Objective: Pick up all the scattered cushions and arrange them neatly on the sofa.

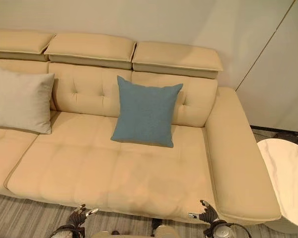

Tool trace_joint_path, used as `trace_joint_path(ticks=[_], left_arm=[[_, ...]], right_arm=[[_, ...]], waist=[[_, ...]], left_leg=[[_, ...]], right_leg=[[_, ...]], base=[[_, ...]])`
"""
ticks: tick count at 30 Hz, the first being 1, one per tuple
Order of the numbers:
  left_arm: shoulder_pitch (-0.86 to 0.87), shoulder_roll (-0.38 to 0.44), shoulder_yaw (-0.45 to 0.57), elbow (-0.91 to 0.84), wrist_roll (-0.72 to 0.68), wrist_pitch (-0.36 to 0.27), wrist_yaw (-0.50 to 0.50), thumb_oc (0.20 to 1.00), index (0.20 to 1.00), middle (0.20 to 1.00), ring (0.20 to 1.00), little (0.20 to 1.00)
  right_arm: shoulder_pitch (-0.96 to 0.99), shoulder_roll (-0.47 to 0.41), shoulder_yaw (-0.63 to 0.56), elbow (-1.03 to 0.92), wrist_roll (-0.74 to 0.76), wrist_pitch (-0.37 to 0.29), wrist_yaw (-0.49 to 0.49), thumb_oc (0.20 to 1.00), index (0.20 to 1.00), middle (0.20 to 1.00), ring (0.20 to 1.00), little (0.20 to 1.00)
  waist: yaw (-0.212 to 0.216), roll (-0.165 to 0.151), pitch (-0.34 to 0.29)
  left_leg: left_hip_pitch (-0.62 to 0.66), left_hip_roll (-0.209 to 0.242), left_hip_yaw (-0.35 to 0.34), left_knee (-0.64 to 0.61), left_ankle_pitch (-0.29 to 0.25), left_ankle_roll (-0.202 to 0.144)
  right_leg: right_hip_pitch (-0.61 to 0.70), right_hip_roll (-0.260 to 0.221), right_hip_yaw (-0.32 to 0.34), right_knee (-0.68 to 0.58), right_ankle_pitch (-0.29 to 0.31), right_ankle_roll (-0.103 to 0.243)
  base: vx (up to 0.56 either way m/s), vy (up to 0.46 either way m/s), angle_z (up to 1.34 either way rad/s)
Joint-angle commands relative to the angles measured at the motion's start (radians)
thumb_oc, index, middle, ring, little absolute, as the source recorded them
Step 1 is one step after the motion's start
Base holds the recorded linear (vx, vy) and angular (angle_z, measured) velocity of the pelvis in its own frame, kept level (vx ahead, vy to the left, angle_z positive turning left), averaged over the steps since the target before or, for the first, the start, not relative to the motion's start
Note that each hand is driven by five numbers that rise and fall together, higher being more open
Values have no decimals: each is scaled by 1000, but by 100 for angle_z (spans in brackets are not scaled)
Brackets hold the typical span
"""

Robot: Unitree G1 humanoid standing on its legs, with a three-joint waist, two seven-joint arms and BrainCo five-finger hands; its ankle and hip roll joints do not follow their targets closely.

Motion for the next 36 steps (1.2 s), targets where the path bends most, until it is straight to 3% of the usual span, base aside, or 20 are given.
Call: trace_joint_path(ticks=[1, 6, 8, 11, 13, 17, 22, 36], left_arm=[[-7, 27, -5, 37, 59, -2, -2, 1000, 1000, 1000, 1000, 1000], [-16, 34, 10, 118, 135, 8, 2, 1000, 1000, 1000, 1000, 1000], [-25, 45, 9, 128, 149, 12, 8, 1000, 1000, 1000, 1000, 1000], [-29, 54, 18, 136, 151, 18, 8, 1000, 1000, 1000, 1000, 1000], [-35, 56, 11, 141, 164, 21, 4, 1000, 1000, 1000, 1000, 1000], [-35, 53, 15, 144, 170, 18, 15, 1000, 1000, 1000, 1000, 1000], [-35, 43, 19, 152, 189, 22, 20, 1000, 1000, 1000, 1000, 1000], [-34, 14, -3, 148, 194, 23, 25, 1000, 1000, 1000, 1000, 1000]], right_arm=[[-100, -2, 11, 25, -39, 6, -11, 1000, 1000, 1000, 1000, 1000], [-128, 30, 16, 63, -50, 19, -13, 1000, 1000, 1000, 1000, 1000], [-136, 41, 23, 87, -51, 24, -15, 1000, 1000, 1000, 1000, 1000], [-129, 48, 25, 106, -65, 25, -17, 1000, 1000, 1000, 1000, 1000], [-118, 54, 18, 129, -65, 27, -12, 1000, 1000, 1000, 1000, 1000], [-115, 62, 18, 142, -74, 35, -18, 1000, 1000, 1000, 1000, 1000], [-107, 64, 11, 166, -81, 40, -23, 1000, 1000, 1000, 1000, 1000], [-97, 85, 7, 162, -24, 30, -28, 1000, 1000, 1000, 1000, 1000]], waist=[[14, -10, 16], [20, -8, 29], [24, 3, 37], [50, 17, 26], [59, 16, 15], [76, -8, -15], [71, -18, -44], [64, -18, -64]], left_leg=[[40, -43, -10, -33, 28, -59], [52, -57, 11, -93, 56, -35], [35, -43, 11, -102, 76, -25], [19, -23, 26, -119, 101, -15], [13, -22, 23, -124, 107, -14], [17, -20, 48, -131, 112, -36], [48, -11, 64, -157, 115, -46], [86, 8, 52, -175, 125, -66]], right_leg=[[-64, -3, 74, 58, 57, 142], [-117, -29, 120, 83, 106, 181], [-119, -14, 141, 154, 48, 163], [-81, -14, 89, 269, -21, 137], [-60, -11, 91, 307, -40, 137], [24, -34, 36, 146, -42, 151], [74, -15, 46, 51, -45, 151], [140, 11, 29, -4, -52, 135]], base=[[-158, 186, -35], [-135, 149, -43], [-189, 87, -30], [-145, 63, -6], [-62, -3, -20], [-5, -51, -18], [32, -69, -14], [3, -44, 1]])
